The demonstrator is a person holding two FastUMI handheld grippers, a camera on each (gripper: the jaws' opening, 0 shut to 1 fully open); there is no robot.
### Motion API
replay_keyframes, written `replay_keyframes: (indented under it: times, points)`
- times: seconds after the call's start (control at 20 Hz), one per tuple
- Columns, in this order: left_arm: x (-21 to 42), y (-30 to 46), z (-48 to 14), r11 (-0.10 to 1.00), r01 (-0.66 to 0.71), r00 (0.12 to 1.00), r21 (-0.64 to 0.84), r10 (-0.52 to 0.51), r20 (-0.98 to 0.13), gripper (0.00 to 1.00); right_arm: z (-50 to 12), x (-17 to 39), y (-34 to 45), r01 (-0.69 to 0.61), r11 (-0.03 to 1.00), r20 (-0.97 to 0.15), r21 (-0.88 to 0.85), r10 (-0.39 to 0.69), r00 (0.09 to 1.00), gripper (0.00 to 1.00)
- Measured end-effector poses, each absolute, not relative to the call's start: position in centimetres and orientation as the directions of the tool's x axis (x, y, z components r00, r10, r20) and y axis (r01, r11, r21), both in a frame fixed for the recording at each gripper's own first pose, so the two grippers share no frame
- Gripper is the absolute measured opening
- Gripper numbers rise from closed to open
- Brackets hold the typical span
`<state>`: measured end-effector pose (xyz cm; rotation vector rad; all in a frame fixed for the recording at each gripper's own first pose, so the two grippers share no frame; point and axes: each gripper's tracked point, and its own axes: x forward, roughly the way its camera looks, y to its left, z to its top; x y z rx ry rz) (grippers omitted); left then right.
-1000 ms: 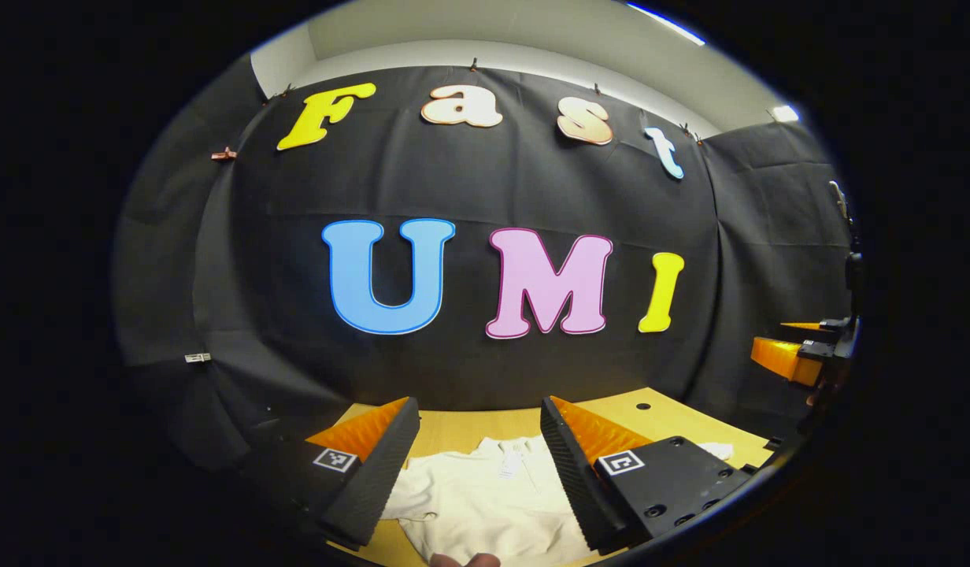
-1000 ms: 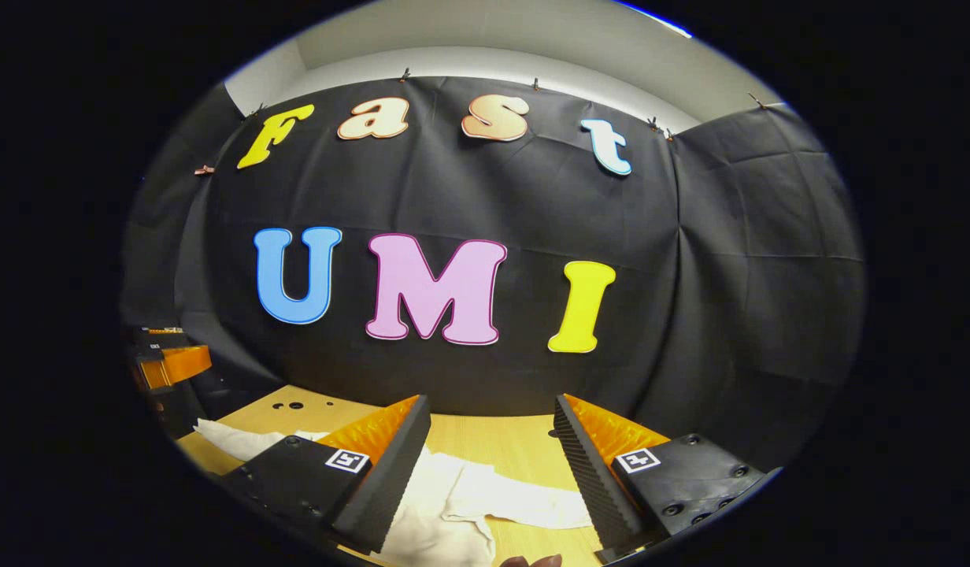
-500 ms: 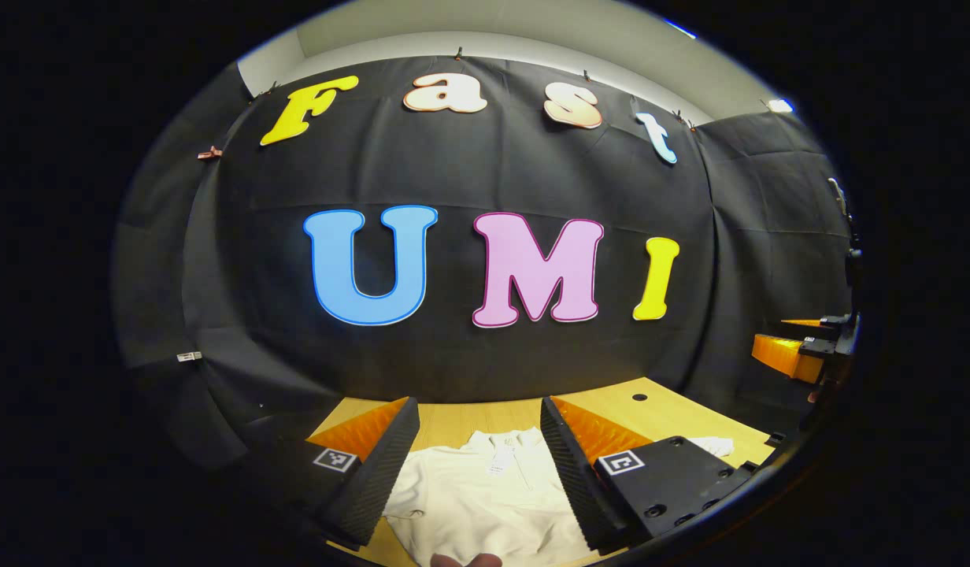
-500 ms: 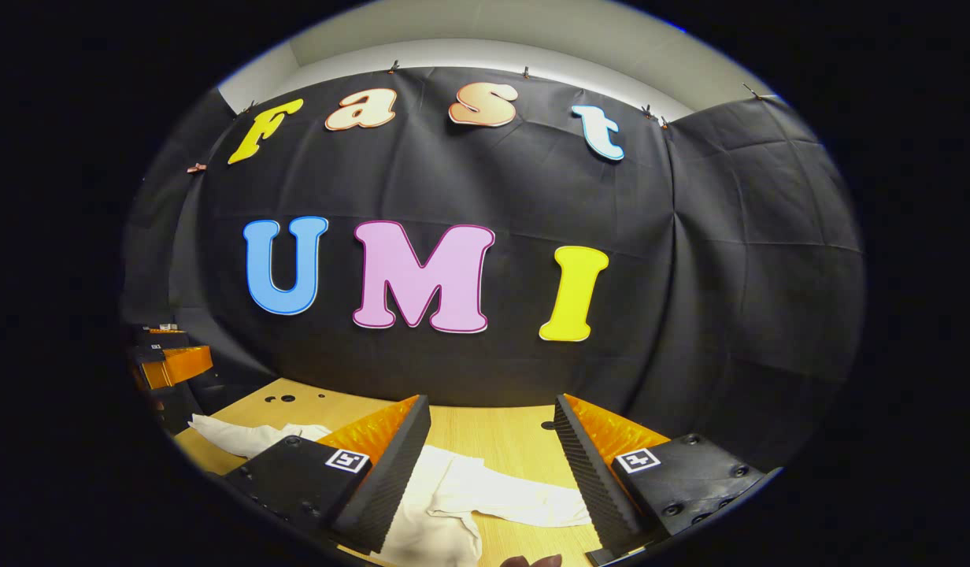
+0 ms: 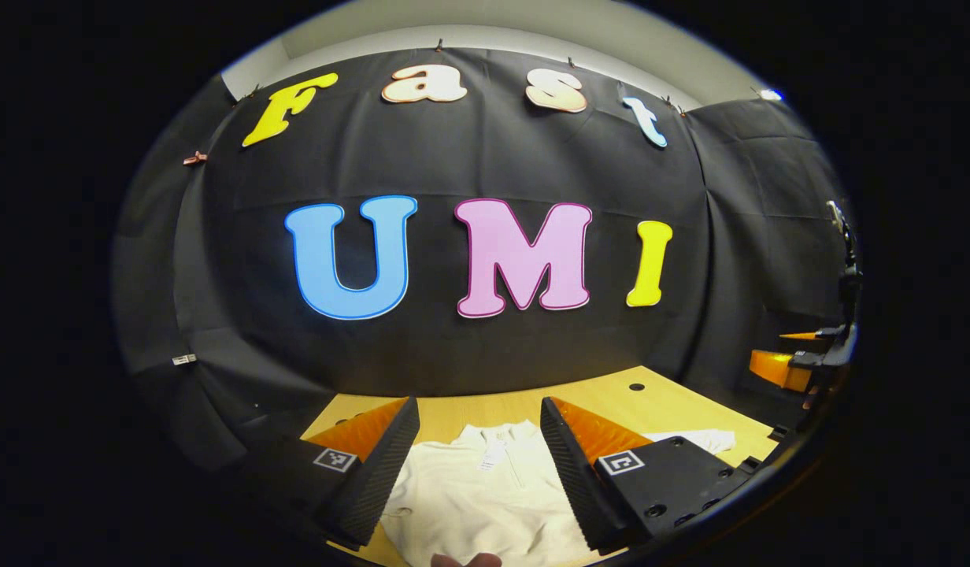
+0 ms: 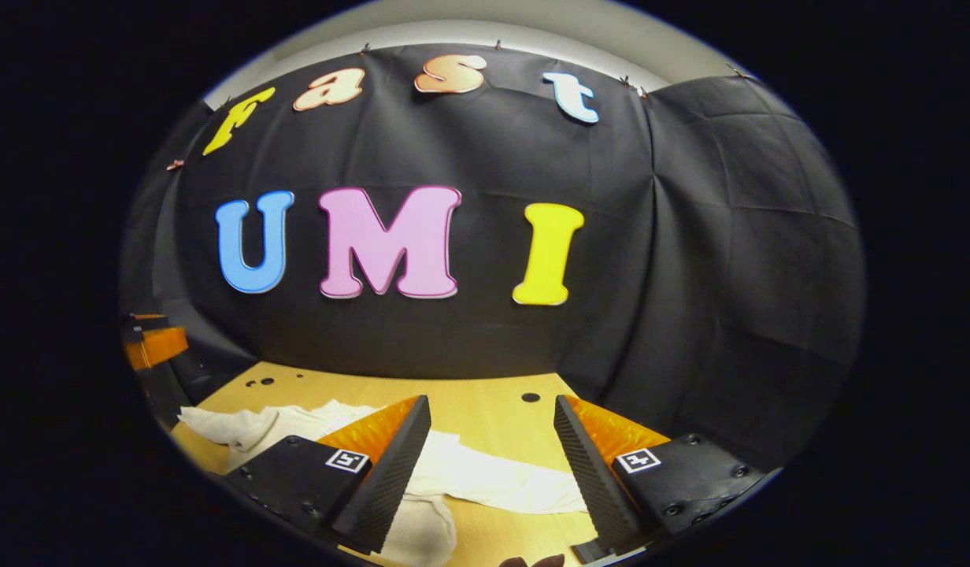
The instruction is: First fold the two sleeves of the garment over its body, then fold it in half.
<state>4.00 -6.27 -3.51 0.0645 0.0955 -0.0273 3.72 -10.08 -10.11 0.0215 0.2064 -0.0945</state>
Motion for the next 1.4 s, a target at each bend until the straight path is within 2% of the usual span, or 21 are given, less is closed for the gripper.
replay_keyframes:
  times: [0.4,0.65,0.95,1.2,1.4]
  points:
    - [7.4,-9.9,-4.8,0.995,0.013,0.990,0.101,0.002,-0.140,0.95,-22.6,5.2,-19.4,0.200,0.980,-0.436,-0.015,-0.186,0.881,0.98]
    - [8.8,-11.7,-6.6,0.992,-0.027,0.982,0.127,0.051,-0.184,0.95,-30.1,6.1,-22.2,0.212,0.977,-0.554,0.007,-0.173,0.814,0.98]
    - [9.2,-12.7,-8.4,0.987,-0.015,0.968,0.161,0.054,-0.247,0.95,-38.7,6.4,-24.2,0.287,0.957,-0.682,0.044,-0.181,0.709,0.98]
    - [9.6,-13.1,-9.6,0.985,-0.025,0.956,0.173,0.074,-0.283,0.95,-42.7,7.4,-24.8,0.313,0.948,-0.746,0.060,-0.166,0.644,0.98]
    - [10.0,-13.0,-10.6,0.985,-0.036,0.947,0.171,0.088,-0.308,0.95,-43.4,8.4,-24.8,0.327,0.941,-0.753,0.082,-0.156,0.639,0.97]
